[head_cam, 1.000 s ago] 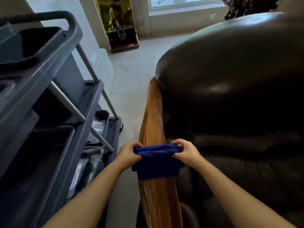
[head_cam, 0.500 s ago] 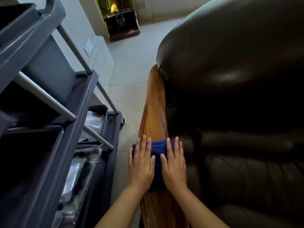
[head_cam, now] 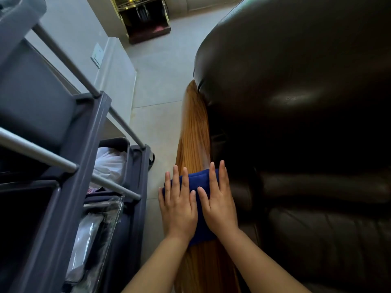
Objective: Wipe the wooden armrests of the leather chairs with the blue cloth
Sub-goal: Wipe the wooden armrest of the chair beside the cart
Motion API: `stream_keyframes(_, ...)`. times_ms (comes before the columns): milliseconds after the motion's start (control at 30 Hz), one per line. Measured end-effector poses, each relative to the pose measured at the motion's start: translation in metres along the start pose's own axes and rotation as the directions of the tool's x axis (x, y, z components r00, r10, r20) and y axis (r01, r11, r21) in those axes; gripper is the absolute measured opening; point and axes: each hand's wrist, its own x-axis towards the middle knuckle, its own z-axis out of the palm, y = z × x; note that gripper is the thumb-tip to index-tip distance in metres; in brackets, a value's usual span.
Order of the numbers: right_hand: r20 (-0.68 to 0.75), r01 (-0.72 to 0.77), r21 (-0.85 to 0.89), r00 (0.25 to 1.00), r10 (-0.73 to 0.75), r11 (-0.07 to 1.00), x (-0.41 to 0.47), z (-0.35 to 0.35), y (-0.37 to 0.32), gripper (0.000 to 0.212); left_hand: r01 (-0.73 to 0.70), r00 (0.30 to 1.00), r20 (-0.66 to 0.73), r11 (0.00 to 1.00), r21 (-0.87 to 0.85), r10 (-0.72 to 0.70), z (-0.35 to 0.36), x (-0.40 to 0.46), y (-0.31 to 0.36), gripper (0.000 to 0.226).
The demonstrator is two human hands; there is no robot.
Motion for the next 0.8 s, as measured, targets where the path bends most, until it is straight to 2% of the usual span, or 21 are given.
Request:
stream_keyframes(433,-0.044,0.027,0.065,0.999,-0.024,0.998,0.100,0.010,-0.003,0.073,-0.053,0.998,0.014,0.977,-0.206,0.057,-0.001,0.097,-0.003,0.059)
stream_keyframes(533,-0.099,0.056,0.119,0.994,-0.044,0.991,0.115,0.007,-0.008,0.075,-0.069,0.997,0.021,0.969,-0.236,0.077,-0.002,0.114,-0.004,0.057)
stream_keyframes(667,-0.222,-0.121,0.045,0.967,0.128,0.992,0.106,0.005,-0.011,0.066,-0.032,0.999,-0.009,0.954,-0.299,0.031,-0.006,0.105,-0.004,0.059)
stream_keyframes(800,-0.119,-0.089,0.056,0.988,0.095,0.994,0.107,0.007,-0.015,0.058,-0.035,0.998,0.030,0.916,-0.399,0.052,-0.007,0.094,-0.010,0.058)
